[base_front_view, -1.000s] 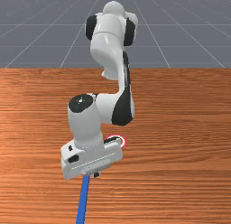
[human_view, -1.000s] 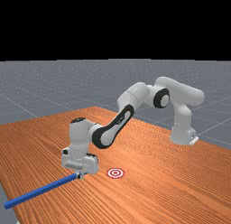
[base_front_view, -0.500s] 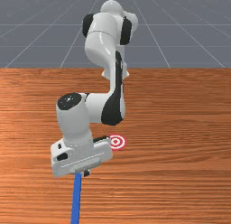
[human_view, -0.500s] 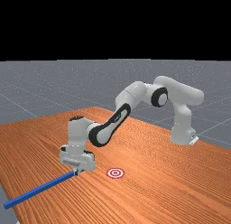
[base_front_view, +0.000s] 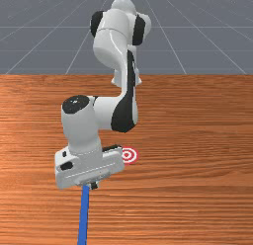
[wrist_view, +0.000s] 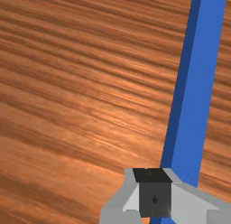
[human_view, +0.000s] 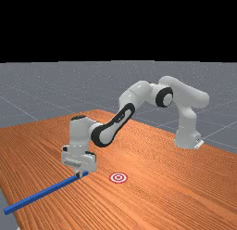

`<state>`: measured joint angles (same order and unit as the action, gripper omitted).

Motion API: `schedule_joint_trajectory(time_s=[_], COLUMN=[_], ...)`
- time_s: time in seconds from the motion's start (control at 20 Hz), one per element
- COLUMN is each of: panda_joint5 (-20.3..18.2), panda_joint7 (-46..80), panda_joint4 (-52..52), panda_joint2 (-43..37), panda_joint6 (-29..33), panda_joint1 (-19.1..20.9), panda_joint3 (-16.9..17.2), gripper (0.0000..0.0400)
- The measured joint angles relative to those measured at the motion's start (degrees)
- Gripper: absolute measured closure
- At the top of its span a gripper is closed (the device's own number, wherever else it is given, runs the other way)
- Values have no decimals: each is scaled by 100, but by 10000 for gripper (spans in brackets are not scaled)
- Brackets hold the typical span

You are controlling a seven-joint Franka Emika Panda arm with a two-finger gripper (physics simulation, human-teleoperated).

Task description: Pull the pivot to the target area

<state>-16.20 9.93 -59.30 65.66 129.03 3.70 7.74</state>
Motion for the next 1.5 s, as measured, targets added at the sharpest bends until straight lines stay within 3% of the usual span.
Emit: schedule_joint_trajectory(time_s=[0.45,0.6,0.65,0.7,0.8,0.95,1.0,1.2,1.5], panda_joint5=[69,119,54,59,104,117,110,-19,20], panda_joint7=[-295,-191,-304,-295,-245,-221,-219,-373,-59], panda_joint4=[298,1051,478,563,632,618,893,669,717], panda_joint2=[213,588,305,349,399,390,515,322,278], panda_joint6=[-24,-564,-87,-110,-92,-67,-313,-286,-289], panda_joint1=[140,201,169,171,138,113,157,248,256], panda_joint3=[-9,-12,-38,-38,9,25,-10,-136,33], gripper=[400,400,247,150,56,13,8,1,0])
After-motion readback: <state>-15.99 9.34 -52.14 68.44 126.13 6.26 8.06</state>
